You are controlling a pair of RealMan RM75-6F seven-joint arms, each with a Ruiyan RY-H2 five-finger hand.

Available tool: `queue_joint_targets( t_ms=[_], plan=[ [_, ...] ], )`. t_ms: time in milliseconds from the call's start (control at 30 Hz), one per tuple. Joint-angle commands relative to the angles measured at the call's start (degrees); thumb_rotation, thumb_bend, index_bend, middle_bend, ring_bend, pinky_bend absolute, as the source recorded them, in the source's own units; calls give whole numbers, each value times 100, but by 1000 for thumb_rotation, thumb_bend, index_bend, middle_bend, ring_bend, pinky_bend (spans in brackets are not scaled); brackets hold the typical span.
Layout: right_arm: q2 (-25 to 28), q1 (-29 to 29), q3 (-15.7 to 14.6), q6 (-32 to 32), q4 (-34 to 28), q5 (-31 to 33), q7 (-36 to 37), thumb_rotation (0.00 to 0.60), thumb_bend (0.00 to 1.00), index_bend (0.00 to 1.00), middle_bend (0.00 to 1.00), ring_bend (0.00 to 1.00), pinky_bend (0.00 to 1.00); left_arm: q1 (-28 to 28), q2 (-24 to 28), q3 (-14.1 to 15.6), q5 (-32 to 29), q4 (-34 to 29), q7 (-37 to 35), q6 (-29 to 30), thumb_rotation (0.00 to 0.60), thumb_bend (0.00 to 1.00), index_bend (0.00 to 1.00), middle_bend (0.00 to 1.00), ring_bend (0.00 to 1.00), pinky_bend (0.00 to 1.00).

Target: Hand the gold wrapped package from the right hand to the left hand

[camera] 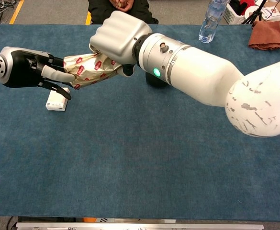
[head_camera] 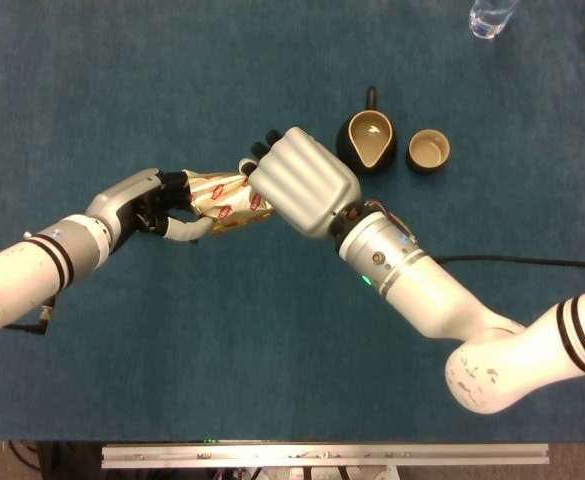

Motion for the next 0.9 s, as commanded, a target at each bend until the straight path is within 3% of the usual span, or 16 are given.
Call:
queue_joint_targets(
  t_ms=[33, 600, 900],
  plan=[
    [-13, 22, -3, -17, 24, 4, 14, 600, 651, 574, 485, 401, 635, 57, 5, -101, -46, 22, -81, -117, 600, 270, 279, 269, 231, 363],
    [-3, 23, -103, -28, 132, -136, 133, 600, 652, 574, 486, 401, 635, 372, 47, -512, 24, 153, -209, -641, 600, 271, 250, 269, 231, 364],
    [-68, 104, -117, -45, 158, -188, 54, 600, 652, 574, 486, 401, 635, 321, -71, -569, -86, 320, -336, -949, 600, 271, 268, 277, 239, 367]
  ],
)
